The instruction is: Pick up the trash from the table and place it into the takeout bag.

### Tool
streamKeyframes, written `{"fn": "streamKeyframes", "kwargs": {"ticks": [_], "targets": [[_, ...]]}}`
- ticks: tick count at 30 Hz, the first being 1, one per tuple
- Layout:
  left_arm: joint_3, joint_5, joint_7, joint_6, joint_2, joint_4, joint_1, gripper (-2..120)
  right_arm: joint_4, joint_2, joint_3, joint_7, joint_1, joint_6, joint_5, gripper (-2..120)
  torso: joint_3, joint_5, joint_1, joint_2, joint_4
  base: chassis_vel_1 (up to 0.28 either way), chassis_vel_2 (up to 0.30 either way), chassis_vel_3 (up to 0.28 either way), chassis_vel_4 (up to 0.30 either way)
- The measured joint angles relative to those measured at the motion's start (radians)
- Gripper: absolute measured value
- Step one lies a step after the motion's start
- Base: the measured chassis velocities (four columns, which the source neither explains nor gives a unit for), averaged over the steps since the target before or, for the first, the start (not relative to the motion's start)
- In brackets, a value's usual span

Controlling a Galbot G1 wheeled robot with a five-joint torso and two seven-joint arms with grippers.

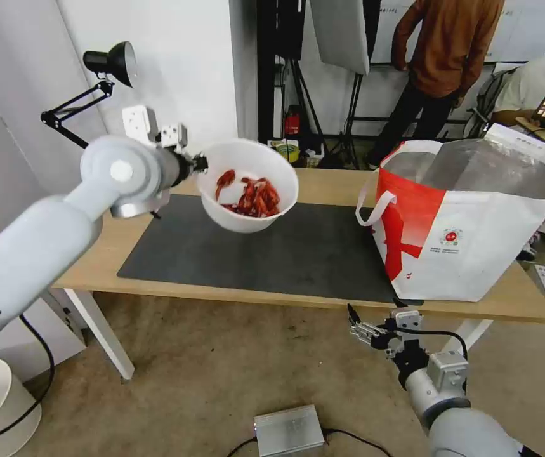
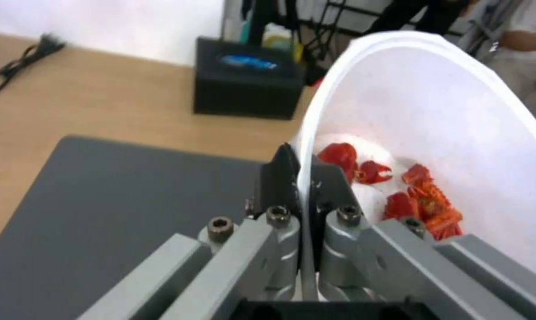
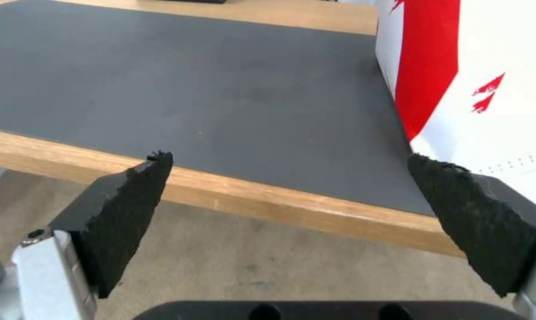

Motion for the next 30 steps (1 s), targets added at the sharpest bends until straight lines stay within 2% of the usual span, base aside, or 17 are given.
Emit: {"fn": "streamKeyframes", "kwargs": {"ticks": [6,11,20,30], "targets": [[0.053,-0.013,0.003,-0.001,-0.035,0.026,-0.074,0,0.000,0.000,0.000,0.000,0.000,0.000,0.000,100,0.000,0.0001,0.000,0.000,0.0000,0.000,0.000,0.000,0.000],[0.103,-0.031,0.005,-0.001,-0.100,0.061,-0.133,0,0.000,0.000,0.000,0.000,0.000,0.000,0.000,100,0.000,0.0002,0.000,0.000,0.0000,0.000,0.000,0.000,0.000],[0.151,-0.024,0.002,-0.004,-0.261,0.161,-0.191,0,0.000,0.000,0.000,0.000,0.000,0.000,0.000,100,0.000,0.0003,0.000,0.000,-0.0001,0.000,0.000,0.000,0.000],[0.166,-0.016,0.005,-0.004,-0.315,0.227,-0.241,0,0.000,0.000,0.000,0.000,0.000,0.000,0.000,100,0.000,0.0000,0.000,0.000,0.0001,0.000,0.000,0.000,0.000]]}}
